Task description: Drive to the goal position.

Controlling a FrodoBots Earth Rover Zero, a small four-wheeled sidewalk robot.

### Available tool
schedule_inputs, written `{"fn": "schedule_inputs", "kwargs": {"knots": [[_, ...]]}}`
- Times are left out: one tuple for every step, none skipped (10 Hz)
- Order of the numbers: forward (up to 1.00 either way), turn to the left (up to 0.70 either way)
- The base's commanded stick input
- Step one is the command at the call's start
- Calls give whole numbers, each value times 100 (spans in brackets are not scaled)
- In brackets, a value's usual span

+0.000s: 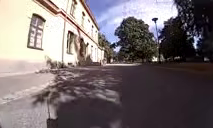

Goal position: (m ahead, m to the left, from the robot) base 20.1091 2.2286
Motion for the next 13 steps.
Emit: {"fn": "schedule_inputs", "kwargs": {"knots": [[70,0],[70,0],[70,0],[70,0],[70,0],[70,0],[70,0],[70,0],[70,0],[70,0],[70,0],[70,0],[70,0]]}}
